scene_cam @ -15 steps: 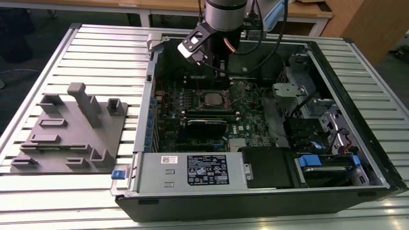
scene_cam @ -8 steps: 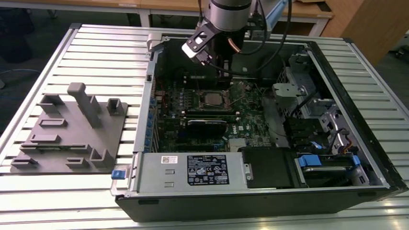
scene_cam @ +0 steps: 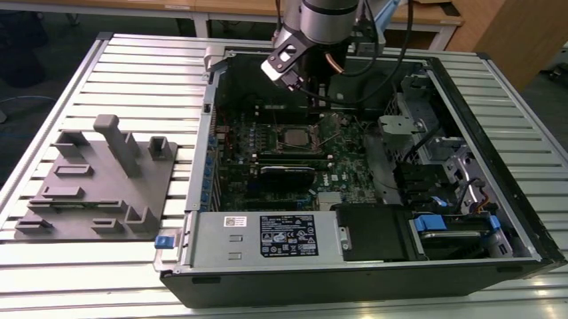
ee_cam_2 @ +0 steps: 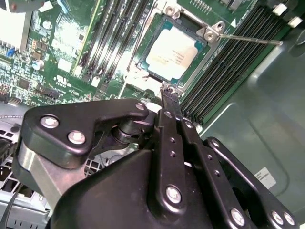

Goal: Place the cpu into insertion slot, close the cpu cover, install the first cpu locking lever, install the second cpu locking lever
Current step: 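Close the cpu cover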

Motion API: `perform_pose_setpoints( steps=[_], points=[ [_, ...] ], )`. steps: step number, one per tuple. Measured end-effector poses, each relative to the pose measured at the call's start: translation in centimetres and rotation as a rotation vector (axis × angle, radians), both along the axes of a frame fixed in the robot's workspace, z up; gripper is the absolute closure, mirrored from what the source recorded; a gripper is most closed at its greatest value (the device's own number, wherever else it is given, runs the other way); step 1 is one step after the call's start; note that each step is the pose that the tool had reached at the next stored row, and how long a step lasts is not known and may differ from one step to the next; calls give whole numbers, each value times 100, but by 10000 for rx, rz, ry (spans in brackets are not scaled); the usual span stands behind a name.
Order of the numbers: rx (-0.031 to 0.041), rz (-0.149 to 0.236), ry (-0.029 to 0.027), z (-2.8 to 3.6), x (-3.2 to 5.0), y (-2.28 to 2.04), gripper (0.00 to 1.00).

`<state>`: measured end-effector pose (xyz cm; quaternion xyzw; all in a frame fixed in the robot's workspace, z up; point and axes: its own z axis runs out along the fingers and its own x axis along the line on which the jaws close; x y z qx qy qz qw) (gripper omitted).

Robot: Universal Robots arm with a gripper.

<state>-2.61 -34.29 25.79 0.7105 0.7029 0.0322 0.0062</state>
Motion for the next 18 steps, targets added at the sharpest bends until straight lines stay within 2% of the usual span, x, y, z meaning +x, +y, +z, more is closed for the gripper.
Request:
perform_pose_setpoints(
  steps=[4,13,18],
  points=[
    [-2,-1,2,5,3,0,89],
    [0,0,2,61,3,0,89],
    [0,1,2,64,4,0,89]
  ],
)
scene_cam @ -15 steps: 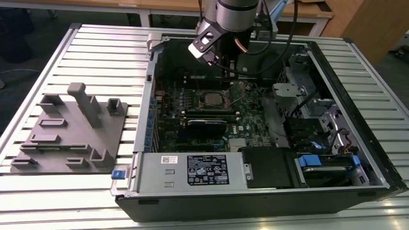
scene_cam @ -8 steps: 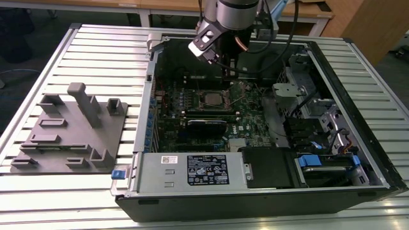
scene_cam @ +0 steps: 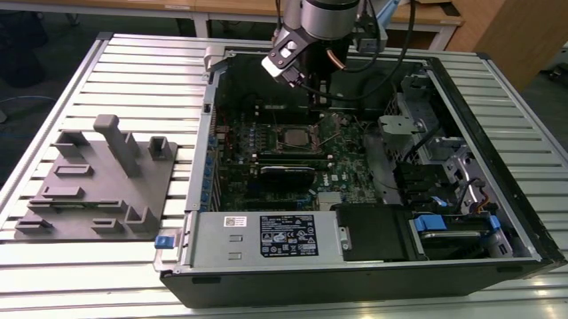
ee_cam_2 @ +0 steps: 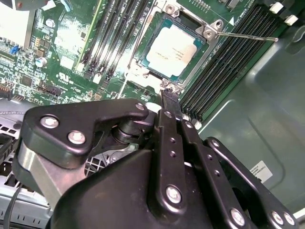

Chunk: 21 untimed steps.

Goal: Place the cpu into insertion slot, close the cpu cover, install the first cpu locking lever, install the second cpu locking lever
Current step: 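Close the cpu cover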

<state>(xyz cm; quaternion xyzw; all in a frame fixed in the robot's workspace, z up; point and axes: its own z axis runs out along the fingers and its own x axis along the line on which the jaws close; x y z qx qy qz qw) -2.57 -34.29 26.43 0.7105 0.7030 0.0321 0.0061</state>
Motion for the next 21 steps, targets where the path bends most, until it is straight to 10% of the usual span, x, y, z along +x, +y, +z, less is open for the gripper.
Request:
perform_pose_setpoints(
  steps=[21],
  points=[
    [0,-1,0,0,212,0,89]
  ],
)
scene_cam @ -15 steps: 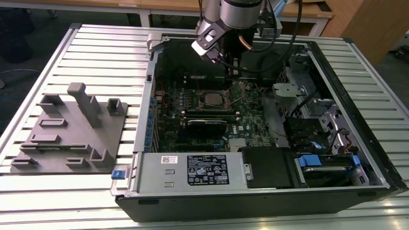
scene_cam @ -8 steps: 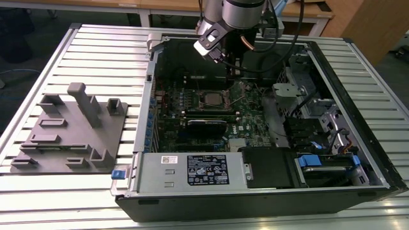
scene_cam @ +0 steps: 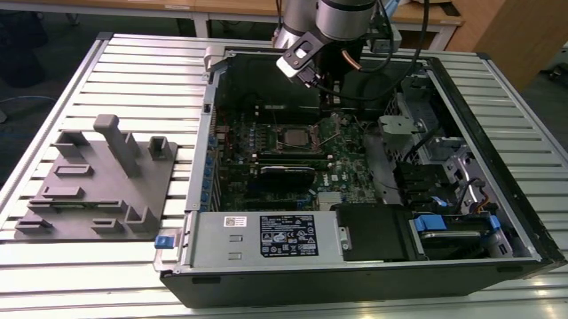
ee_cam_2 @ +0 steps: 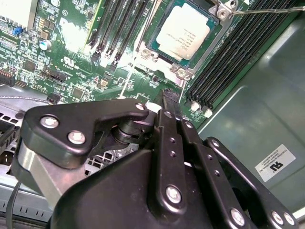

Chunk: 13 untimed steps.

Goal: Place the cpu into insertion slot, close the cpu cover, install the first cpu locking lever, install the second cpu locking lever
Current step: 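Close the cpu cover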

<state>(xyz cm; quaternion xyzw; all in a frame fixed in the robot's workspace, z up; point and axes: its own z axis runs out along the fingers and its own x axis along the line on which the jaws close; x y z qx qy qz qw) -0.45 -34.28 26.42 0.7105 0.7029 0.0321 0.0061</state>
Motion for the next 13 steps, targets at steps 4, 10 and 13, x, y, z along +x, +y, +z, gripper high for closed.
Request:
perform_pose_setpoints(
  steps=[4,10,13],
  points=[
    [-3,0,1,8,1,0,89],
    [0,0,0,17,1,0,89],
    [1,1,0,17,3,0,89]
  ],
)
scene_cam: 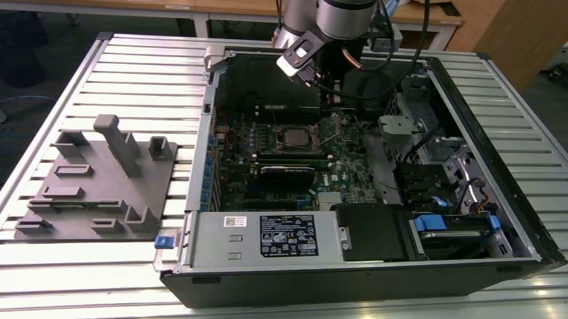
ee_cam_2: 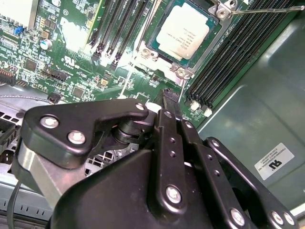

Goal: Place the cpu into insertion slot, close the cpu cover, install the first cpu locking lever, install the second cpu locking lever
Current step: 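Close the cpu cover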

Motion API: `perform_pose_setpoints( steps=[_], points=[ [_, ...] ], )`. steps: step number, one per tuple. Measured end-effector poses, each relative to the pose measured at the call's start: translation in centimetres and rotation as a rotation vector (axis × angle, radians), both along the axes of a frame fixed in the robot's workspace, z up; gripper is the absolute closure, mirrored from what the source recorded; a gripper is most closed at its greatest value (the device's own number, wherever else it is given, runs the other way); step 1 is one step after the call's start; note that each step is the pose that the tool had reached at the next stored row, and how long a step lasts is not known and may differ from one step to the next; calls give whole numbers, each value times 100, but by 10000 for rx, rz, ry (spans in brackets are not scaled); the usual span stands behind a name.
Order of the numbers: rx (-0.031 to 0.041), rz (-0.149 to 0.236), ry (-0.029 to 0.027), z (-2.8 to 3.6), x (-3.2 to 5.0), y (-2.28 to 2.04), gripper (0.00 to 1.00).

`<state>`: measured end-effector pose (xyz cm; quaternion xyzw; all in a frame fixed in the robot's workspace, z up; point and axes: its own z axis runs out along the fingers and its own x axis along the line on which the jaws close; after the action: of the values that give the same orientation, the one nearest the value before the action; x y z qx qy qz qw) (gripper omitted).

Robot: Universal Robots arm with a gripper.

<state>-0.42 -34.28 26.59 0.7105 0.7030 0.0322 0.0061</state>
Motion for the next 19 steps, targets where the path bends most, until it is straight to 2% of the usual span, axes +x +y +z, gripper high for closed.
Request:
perform_pose_setpoints(
  steps=[19],
  points=[
    [-1,0,1,4,40,0,89]
  ],
)
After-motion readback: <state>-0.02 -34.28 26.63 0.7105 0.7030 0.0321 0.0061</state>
